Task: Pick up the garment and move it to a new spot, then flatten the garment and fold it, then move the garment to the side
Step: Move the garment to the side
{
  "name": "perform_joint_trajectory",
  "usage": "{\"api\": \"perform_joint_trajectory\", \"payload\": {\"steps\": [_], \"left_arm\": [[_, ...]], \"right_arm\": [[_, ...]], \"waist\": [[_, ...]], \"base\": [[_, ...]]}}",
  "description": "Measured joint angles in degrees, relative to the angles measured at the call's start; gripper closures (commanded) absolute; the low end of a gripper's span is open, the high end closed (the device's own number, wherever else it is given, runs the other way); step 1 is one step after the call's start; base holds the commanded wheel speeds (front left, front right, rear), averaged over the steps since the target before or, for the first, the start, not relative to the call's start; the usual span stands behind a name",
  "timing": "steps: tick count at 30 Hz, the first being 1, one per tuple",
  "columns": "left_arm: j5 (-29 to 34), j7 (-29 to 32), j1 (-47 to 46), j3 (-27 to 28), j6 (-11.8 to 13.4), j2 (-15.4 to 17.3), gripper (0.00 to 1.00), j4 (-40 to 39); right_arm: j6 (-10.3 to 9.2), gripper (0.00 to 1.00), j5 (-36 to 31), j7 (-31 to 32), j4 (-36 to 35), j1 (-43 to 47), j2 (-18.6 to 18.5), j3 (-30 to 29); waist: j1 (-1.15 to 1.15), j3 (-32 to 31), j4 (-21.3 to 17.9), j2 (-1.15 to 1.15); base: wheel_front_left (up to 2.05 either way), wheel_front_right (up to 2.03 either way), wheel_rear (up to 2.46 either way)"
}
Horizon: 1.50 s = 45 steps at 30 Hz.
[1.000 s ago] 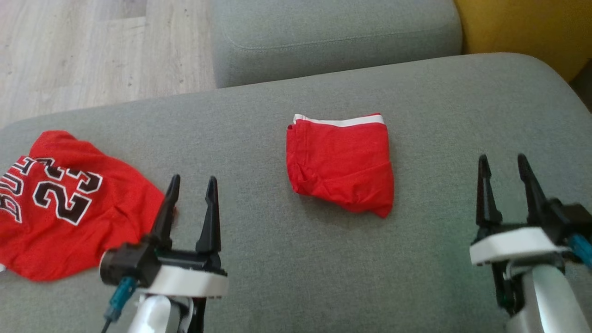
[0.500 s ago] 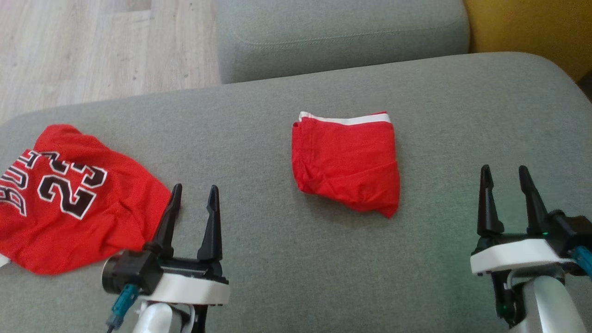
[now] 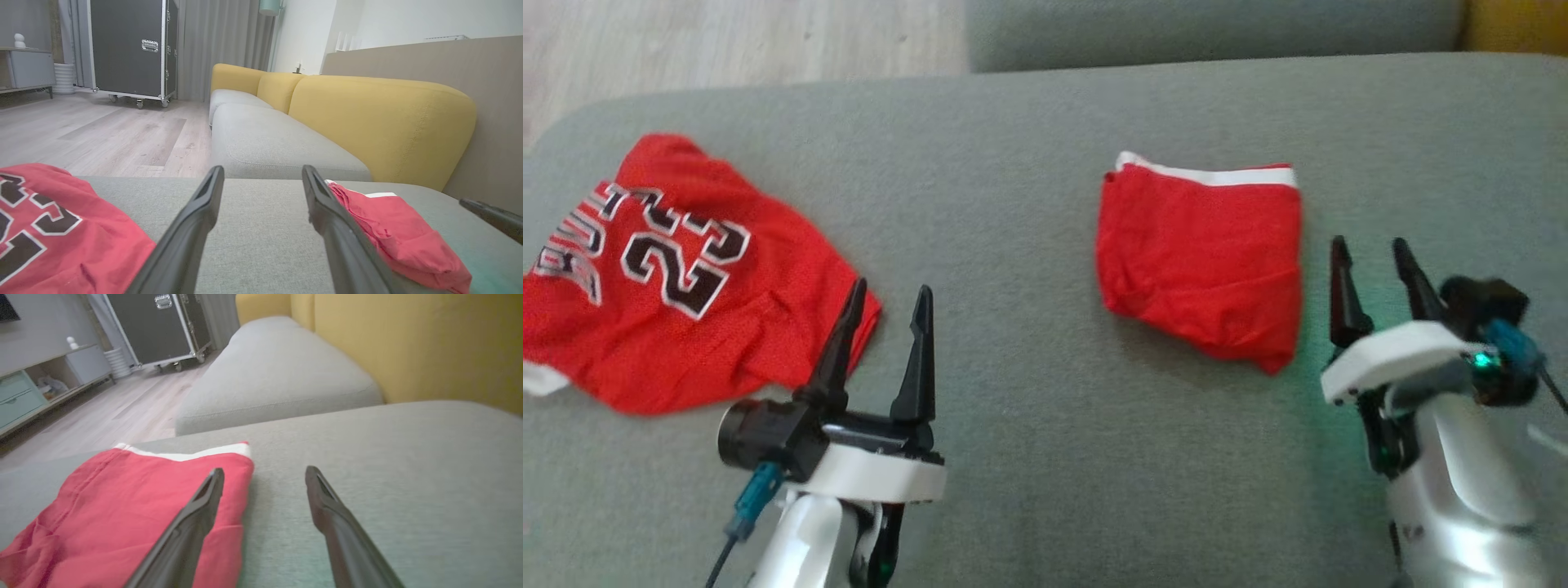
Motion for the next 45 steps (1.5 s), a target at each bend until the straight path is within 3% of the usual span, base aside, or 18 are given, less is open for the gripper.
{"api": "perform_joint_trajectory", "payload": {"steps": [7,16,17,18,28,33,37,42,43,45], "left_arm": [[-0.5,0.0,-2.8,-1.6,0.1,-0.1,0.00,0.1],[-1.0,0.0,-3.5,-2.3,0.6,-0.1,0.00,0.1],[-1.0,0.0,-3.7,-2.3,0.6,-0.1,0.00,0.1],[-1.2,0.0,-3.9,-2.3,0.7,-0.1,0.00,0.1],[-1.5,0.0,-3.9,-2.0,1.2,-0.1,0.00,0.1],[-1.7,0.0,-3.1,-1.9,1.2,-0.1,0.00,0.1],[-2.1,0.0,-1.9,-1.6,1.7,-0.1,0.00,0.1],[-2.1,0.0,-1.6,-1.6,1.7,-0.1,0.00,-0.3],[-2.1,0.0,-1.6,-1.6,1.7,-0.1,0.00,-0.3],[-2.1,0.0,-1.7,-1.5,1.7,-0.1,0.00,-0.4]], "right_arm": [[0.00,0.00,4.9,4.3,13.9,-8.7,0.0,1.8],[-0.01,0.00,6.4,4.4,28.6,-16.9,-1.6,5.7],[-0.02,0.67,6.2,4.0,29.6,-17.5,-1.7,6.3],[-0.02,1.00,5.6,3.0,30.4,-18.0,-1.7,6.6],[-0.02,1.00,-4.3,-2.4,35.1,-19.4,-1.4,7.0],[-0.02,1.00,-5.6,-2.9,35.0,-19.4,-3.0,11.3],[-0.02,1.00,-4.1,-2.1,34.6,-19.8,-6.5,18.1],[-0.02,1.00,1.6,1.6,31.8,-20.2,-13.7,29.1],[-0.02,1.00,1.6,1.6,31.8,-20.2,-13.7,29.1],[-0.02,1.00,4.0,3.2,29.5,-20.2,-17.9,34.0]], "waist": [[0.01,3.1,4.3,0.00],[-0.01,5.2,7.7,0.00],[-0.01,5.2,7.8,0.00],[-0.01,5.2,7.7,0.00],[-0.01,2.7,6.3,0.00],[-0.01,0.5,4.5,0.00],[-0.01,-0.9,2.9,0.00],[-0.02,-1.0,1.7,0.00],[-0.02,-1.0,1.7,0.00],[-0.01,-0.5,1.7,0.00]], "base": [[0.00,0.00,0.00],[0.00,0.00,0.00],[0.00,0.00,0.00],[0.00,0.00,0.00],[0.00,0.00,0.00],[0.00,0.00,0.00],[0.00,0.00,0.00],[0.00,0.00,0.00],[0.00,0.00,0.00],[0.00,0.00,0.00]]}}
